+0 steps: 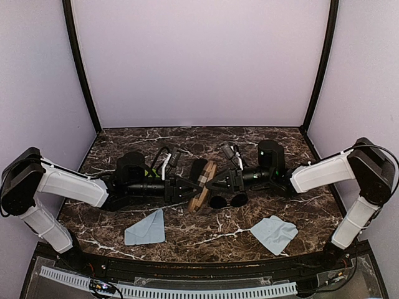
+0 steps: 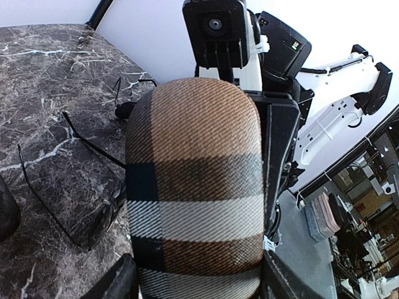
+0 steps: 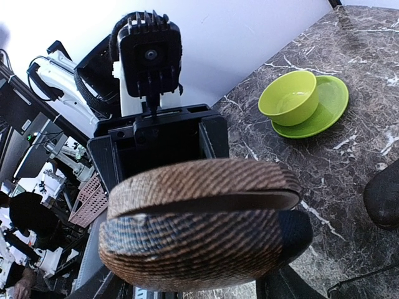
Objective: Organize the sunglasses
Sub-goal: Adjust the sunglasses case.
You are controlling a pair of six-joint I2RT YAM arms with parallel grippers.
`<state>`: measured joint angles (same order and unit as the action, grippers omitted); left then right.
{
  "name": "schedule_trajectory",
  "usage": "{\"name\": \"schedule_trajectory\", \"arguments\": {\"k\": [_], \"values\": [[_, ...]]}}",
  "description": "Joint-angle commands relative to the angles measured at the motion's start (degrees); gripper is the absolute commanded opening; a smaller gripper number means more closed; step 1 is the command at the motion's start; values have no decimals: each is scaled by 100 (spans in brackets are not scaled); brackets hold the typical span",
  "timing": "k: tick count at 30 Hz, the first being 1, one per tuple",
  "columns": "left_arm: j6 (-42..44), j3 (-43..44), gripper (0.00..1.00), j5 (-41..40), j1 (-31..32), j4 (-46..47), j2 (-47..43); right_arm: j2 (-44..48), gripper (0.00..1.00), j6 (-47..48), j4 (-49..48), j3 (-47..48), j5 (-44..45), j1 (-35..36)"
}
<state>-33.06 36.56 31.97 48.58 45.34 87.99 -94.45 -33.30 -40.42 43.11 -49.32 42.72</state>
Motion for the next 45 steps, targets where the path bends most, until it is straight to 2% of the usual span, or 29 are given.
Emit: {"name": "schedule_trajectory", "arguments": {"k": [1,6,9,14,16,19,23,29,34,41,45], "values": [[134,122,47,58,73,-106,-303,-129,0,-211,141,360,105,-88],[355,156,47,-242,74,-504,-450,-20,0,-4,833,601,159,-106],[356,187,50,-260,73,-532,-407,18,0,35,829,608,100,-106],[265,264,68,-140,73,-548,-315,44,0,267,681,500,-177,-109],[306,272,80,-251,73,-671,-348,58,0,395,845,515,-107,-106],[369,264,93,-408,74,-757,-386,80,0,482,980,534,-51,-97],[445,324,99,-575,105,-889,-391,140,0,522,1259,611,342,-97],[1470,830,98,-2007,580,-2159,-368,135,0,311,1983,951,991,-82],[1937,1311,92,-2838,863,-2981,-36,152,0,168,2348,1116,1300,-56],[2166,1725,79,-3722,1132,-3416,367,154,0,9,2565,1267,1446,34],[2216,1799,73,-3938,1179,-3462,496,143,0,-74,2583,1317,1447,65]]}}
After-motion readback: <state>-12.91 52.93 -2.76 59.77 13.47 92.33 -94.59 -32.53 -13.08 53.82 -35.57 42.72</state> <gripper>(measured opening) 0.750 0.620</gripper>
